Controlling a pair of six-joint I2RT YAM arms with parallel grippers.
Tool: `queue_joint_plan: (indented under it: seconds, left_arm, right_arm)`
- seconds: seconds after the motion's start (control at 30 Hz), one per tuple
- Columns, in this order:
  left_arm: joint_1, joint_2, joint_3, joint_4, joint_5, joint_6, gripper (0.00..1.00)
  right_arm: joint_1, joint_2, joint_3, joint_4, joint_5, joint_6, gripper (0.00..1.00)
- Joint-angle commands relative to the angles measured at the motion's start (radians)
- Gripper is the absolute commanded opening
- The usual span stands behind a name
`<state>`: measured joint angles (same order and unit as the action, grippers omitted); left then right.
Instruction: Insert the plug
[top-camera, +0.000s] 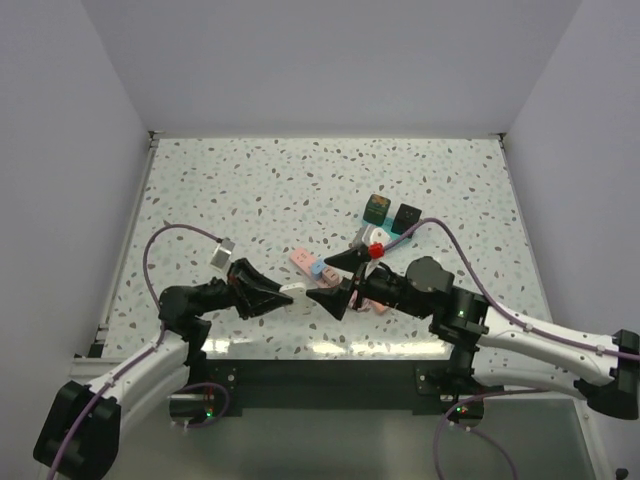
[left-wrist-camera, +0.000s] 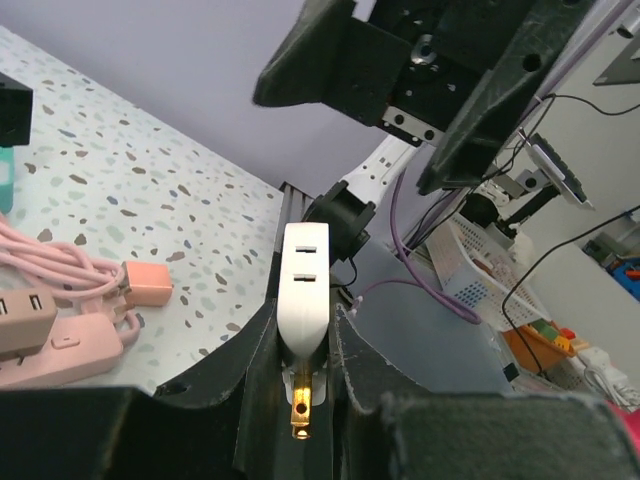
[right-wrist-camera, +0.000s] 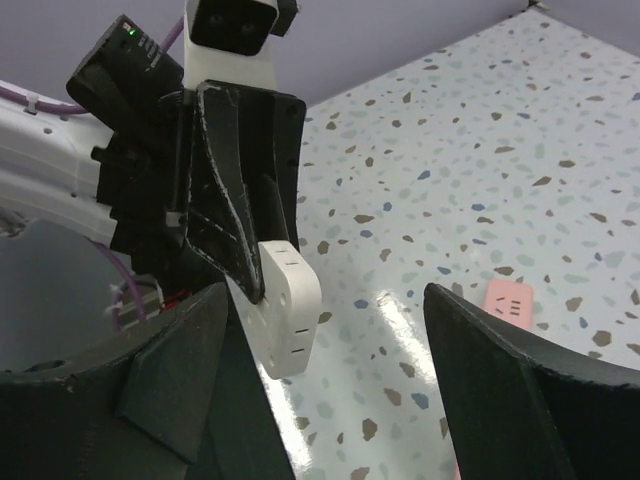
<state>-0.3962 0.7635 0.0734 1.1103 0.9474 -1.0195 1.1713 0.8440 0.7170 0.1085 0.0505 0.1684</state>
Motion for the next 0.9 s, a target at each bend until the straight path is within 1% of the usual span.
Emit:
queue_joint_plan:
  seconds: [0.0, 0.03, 0.07, 0.13, 0.23, 0.3, 0.47, 0.6, 0.7, 0.73, 0.8, 0.83, 0.87]
  left_arm:
    - [-0.007, -0.019, 0.039, 0.141, 0.033, -0.053, 0.00]
    - [-0.007, -0.024, 0.037, 0.146, 0.036, -0.060, 0.00]
    - [-0.007, -0.029, 0.037, 0.146, 0.036, -0.063, 0.00]
    - [-0.007, -0.039, 0.037, 0.149, 0.037, -0.067, 0.00]
    - [-0.007, -0.047, 0.039, 0.152, 0.040, -0.071, 0.00]
    - [-0.007, -0.052, 0.039, 0.154, 0.040, -0.071, 0.00]
    - [-0.007, -0.061, 0.035, 0.154, 0.036, -0.073, 0.00]
    - [-0.007, -0.069, 0.035, 0.157, 0.037, -0.077, 0.00]
    - [-0.007, -0.072, 0.034, 0.157, 0.036, -0.077, 0.00]
    - [-0.007, -0.070, 0.032, 0.157, 0.034, -0.077, 0.00]
    - [-0.007, -0.067, 0.029, 0.160, 0.033, -0.077, 0.00]
    - [-0.007, -0.067, 0.028, 0.161, 0.031, -0.077, 0.00]
    - [-0.007, -0.066, 0.028, 0.164, 0.030, -0.076, 0.00]
  right_arm:
    - [-0.062, 0.062, 0.052, -0.043, -0.151, 0.115, 0.82]
    - [-0.077, 0.082, 0.049, -0.030, -0.205, 0.126, 0.81]
    - [-0.097, 0.087, 0.041, 0.008, -0.230, 0.146, 0.79]
    - [-0.108, 0.093, 0.029, 0.032, -0.292, 0.164, 0.78]
    - [-0.116, 0.096, 0.024, 0.060, -0.331, 0.183, 0.76]
    - [-0.114, 0.105, 0.024, 0.068, -0.350, 0.192, 0.73]
    - [-0.114, 0.133, 0.007, 0.128, -0.451, 0.226, 0.67]
    - [-0.114, 0.159, 0.001, 0.132, -0.475, 0.229, 0.63]
    - [-0.114, 0.170, 0.001, 0.140, -0.491, 0.223, 0.56]
    - [-0.114, 0.171, 0.001, 0.143, -0.497, 0.223, 0.51]
    - [-0.114, 0.176, 0.001, 0.154, -0.517, 0.220, 0.44]
    - [-0.114, 0.182, 0.001, 0.155, -0.521, 0.215, 0.36]
    - [-0.114, 0.184, 0.002, 0.157, -0.525, 0.214, 0.30]
